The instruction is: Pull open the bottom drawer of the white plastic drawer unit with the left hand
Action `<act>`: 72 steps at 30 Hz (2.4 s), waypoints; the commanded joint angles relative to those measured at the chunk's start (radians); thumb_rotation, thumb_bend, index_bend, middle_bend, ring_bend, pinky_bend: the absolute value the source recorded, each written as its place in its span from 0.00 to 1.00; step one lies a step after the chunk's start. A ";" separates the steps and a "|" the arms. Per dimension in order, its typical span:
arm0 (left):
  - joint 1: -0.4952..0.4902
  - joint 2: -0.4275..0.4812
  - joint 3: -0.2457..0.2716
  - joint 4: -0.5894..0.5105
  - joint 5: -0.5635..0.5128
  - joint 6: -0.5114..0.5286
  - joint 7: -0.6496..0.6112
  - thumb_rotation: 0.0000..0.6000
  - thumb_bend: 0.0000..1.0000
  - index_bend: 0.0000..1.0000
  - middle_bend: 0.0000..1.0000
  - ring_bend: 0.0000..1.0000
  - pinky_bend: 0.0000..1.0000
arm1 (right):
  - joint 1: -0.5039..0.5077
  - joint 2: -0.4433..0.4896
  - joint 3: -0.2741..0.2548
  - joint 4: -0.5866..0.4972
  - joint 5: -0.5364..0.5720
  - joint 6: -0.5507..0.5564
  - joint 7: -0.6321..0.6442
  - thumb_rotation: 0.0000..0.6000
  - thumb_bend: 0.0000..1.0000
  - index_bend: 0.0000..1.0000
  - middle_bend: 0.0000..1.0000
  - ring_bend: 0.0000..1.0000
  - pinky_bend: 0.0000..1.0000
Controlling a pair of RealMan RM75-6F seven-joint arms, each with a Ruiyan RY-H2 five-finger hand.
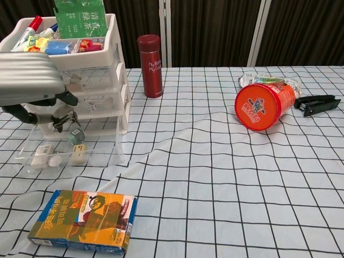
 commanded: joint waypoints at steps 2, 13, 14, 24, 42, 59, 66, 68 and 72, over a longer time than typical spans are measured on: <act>0.078 0.037 0.015 -0.020 -0.017 0.076 0.005 1.00 0.52 0.60 1.00 0.97 0.88 | -0.006 0.007 -0.011 -0.013 -0.023 0.013 0.006 1.00 0.03 0.01 0.00 0.00 0.00; 0.228 0.032 0.042 0.092 -0.055 0.167 -0.080 1.00 0.52 0.61 1.00 0.97 0.88 | -0.017 0.016 -0.031 -0.033 -0.067 0.038 0.011 1.00 0.03 0.01 0.00 0.00 0.00; 0.236 0.026 0.043 0.106 -0.058 0.167 -0.091 1.00 0.52 0.61 1.00 0.97 0.88 | -0.017 0.016 -0.033 -0.035 -0.069 0.039 0.009 1.00 0.03 0.01 0.00 0.00 0.00; 0.284 -0.055 0.025 0.252 -0.100 0.144 -0.195 1.00 0.52 0.60 1.00 0.97 0.88 | -0.023 0.020 -0.041 -0.047 -0.085 0.050 0.002 1.00 0.03 0.01 0.00 0.00 0.00; 0.392 -0.193 -0.058 0.429 -0.125 0.331 -0.317 1.00 0.05 0.42 1.00 0.94 0.79 | -0.032 0.031 -0.049 -0.058 -0.107 0.069 0.015 1.00 0.03 0.01 0.00 0.00 0.00; 0.601 -0.292 -0.093 0.336 -0.071 0.734 -0.324 1.00 0.00 0.13 0.27 0.29 0.31 | -0.025 0.016 -0.054 -0.049 -0.112 0.056 -0.015 1.00 0.03 0.01 0.00 0.00 0.00; 0.652 -0.235 -0.064 0.093 -0.165 0.623 -0.277 1.00 0.00 0.00 0.00 0.00 0.00 | -0.021 0.005 -0.051 -0.032 -0.114 0.059 -0.034 1.00 0.03 0.01 0.00 0.00 0.00; 0.658 -0.221 -0.067 0.048 -0.190 0.598 -0.271 1.00 0.00 0.00 0.00 0.00 0.00 | -0.022 -0.004 -0.047 -0.020 -0.116 0.069 -0.046 1.00 0.03 0.01 0.00 0.00 0.00; 0.669 -0.203 -0.070 -0.003 -0.217 0.571 -0.243 1.00 0.00 0.00 0.00 0.00 0.00 | -0.021 -0.007 -0.047 -0.014 -0.118 0.069 -0.042 1.00 0.03 0.01 0.00 0.00 0.00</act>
